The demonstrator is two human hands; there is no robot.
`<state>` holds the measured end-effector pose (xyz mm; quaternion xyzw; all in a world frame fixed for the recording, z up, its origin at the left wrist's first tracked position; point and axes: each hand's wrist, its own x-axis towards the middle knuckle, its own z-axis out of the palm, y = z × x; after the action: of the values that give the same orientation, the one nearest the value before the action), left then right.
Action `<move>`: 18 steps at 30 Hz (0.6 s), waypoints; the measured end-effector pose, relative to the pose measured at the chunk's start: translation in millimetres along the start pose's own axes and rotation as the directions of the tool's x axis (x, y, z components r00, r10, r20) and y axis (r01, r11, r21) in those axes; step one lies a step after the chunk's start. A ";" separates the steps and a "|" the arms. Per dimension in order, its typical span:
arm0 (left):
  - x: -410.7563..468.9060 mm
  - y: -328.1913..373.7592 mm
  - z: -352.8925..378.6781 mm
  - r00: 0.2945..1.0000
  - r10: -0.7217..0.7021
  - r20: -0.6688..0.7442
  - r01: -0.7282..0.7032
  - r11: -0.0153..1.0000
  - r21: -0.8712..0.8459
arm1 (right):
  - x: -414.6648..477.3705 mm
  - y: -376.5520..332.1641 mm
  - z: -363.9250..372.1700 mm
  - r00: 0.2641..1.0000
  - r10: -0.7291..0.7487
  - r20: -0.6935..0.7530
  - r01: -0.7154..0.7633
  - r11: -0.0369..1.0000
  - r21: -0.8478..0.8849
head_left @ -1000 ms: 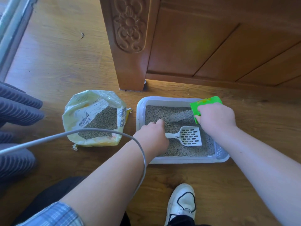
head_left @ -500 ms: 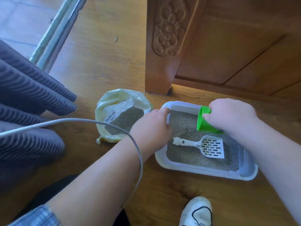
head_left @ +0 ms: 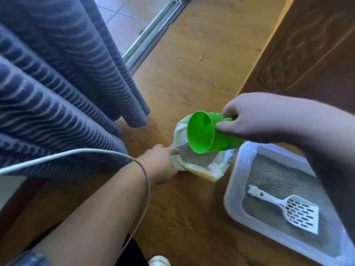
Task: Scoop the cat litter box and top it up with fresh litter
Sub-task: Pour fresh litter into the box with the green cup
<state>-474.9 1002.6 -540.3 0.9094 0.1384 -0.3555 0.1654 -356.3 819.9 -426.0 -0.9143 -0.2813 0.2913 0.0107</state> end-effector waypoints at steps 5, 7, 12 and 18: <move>-14.3 4.0 6.5 0.995 0.079 0.056 -0.082 0.995 0.055 | 40.9 -37.2 60.1 0.998 0.021 0.052 -0.008 0.970 -0.241; -18.3 5.5 6.6 0.995 0.077 0.058 -0.080 0.995 0.061 | 54.7 -45.0 90.4 0.996 0.083 0.044 -0.067 0.954 -0.291; -24.0 19.1 14.4 0.997 0.041 0.063 -0.045 0.997 0.066 | 88.0 -31.4 145.8 0.986 0.157 0.053 -0.126 0.922 -0.367; -27.2 35.9 13.2 0.994 0.049 0.099 -0.058 0.994 0.093 | 113.6 -18.1 164.3 0.986 0.153 0.072 -0.098 0.865 -0.493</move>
<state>-488.8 961.1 -523.3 0.9014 0.0888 -0.4008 0.1378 -377.7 870.6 -618.8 -0.8865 -0.2857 0.2603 -0.2543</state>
